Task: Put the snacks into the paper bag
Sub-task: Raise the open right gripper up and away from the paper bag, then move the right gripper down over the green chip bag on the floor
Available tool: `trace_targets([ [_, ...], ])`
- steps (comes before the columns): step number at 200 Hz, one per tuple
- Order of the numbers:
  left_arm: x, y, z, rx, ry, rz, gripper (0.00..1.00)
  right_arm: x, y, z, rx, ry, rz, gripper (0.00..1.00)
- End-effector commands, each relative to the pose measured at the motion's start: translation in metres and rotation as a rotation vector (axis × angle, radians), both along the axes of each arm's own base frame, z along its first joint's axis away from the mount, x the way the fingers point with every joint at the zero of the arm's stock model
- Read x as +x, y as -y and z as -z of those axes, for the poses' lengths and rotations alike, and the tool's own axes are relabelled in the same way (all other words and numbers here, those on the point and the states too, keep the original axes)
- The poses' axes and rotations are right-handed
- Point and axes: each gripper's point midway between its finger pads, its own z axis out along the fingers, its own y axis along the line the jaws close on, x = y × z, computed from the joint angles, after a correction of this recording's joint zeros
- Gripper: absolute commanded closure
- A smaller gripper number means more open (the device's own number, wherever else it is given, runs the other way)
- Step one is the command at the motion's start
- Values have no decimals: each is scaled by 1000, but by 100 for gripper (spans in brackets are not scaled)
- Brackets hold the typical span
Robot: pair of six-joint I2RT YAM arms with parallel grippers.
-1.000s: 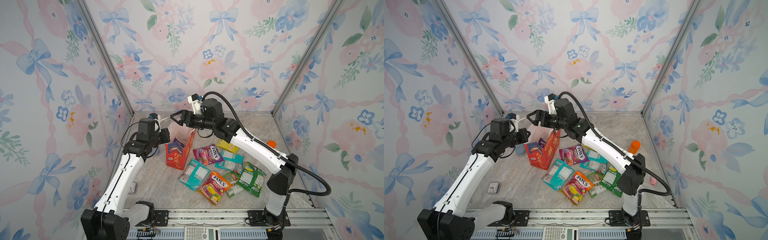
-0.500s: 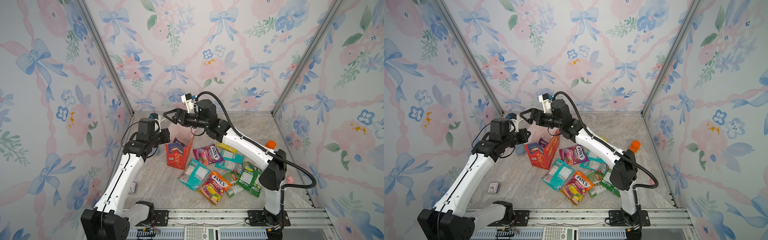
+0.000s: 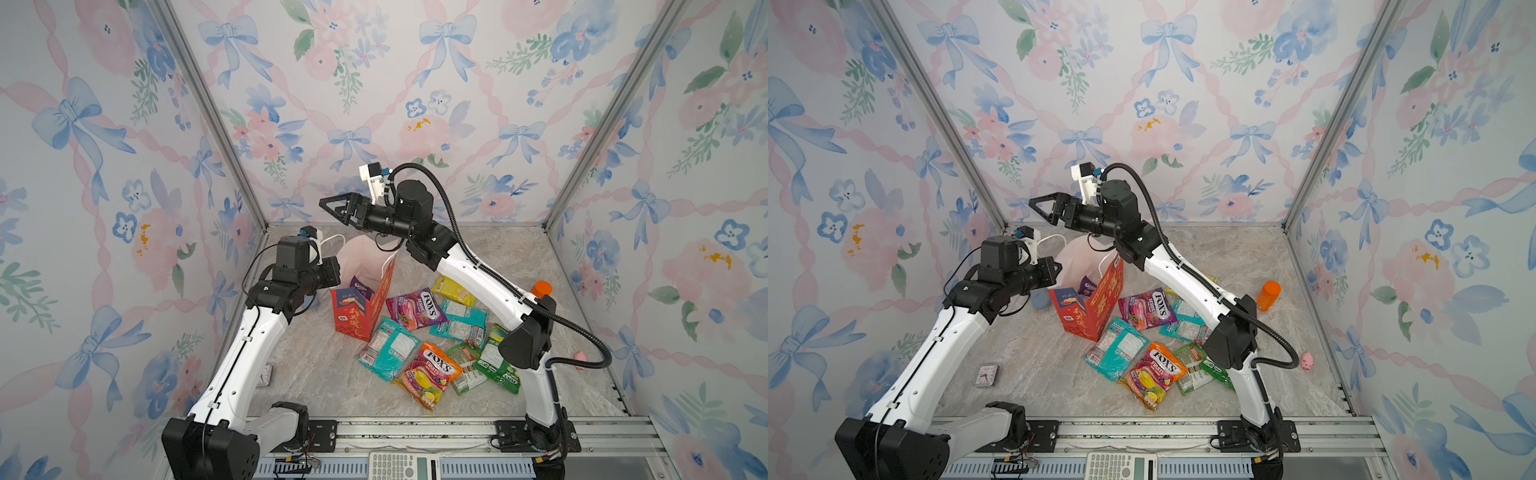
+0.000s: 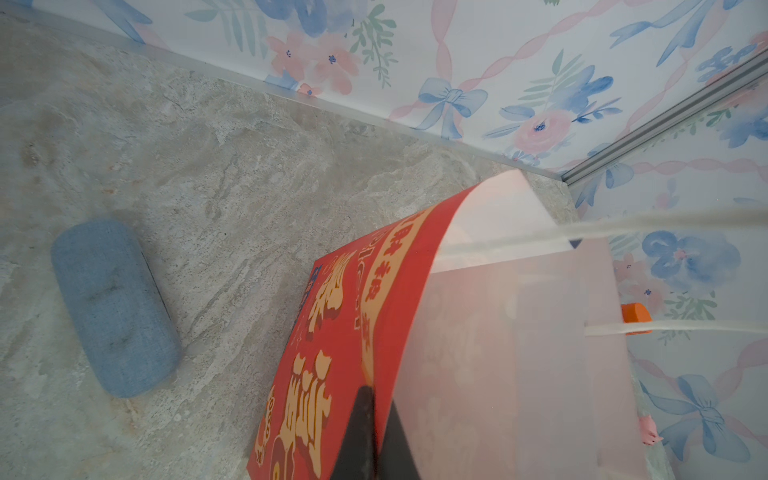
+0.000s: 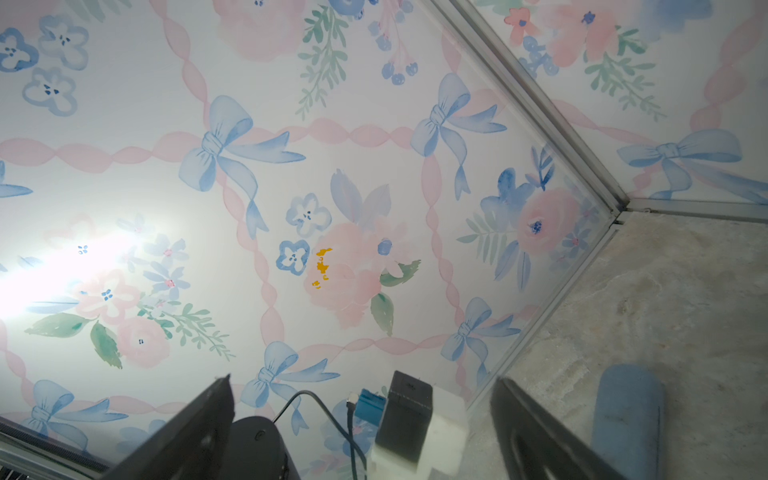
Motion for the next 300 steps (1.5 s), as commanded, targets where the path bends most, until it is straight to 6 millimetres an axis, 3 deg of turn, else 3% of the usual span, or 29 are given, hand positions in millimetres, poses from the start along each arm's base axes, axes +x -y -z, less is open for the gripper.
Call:
trace_targets([
  [1,5,-8,-19,25,69,-13,100,7,29,-15,-66,31,36,8],
  [27,8,-13,-22,40,80,-20,100,18,70,-3,-179,-10,109,14],
  [67,11,-15,-21,46,78,-13,100,16,152,64,-483,-99,281,20],
  [88,13,-16,-19,48,73,-11,100,1,195,106,-617,-177,378,22],
  [96,13,-15,-19,47,73,-10,100,-11,211,112,-637,-205,405,22],
  [113,13,-16,-18,49,71,-10,100,-35,235,154,-721,-322,454,25],
  [162,13,-16,-12,58,61,-1,100,-103,284,248,-811,-556,606,30],
  [189,11,-14,-9,62,58,18,100,-129,314,278,-838,-619,685,31],
  [226,8,-13,-7,64,60,30,100,-147,338,308,-827,-691,735,32],
  [300,4,-15,-3,71,55,27,100,-149,375,347,-894,-750,780,40],
])
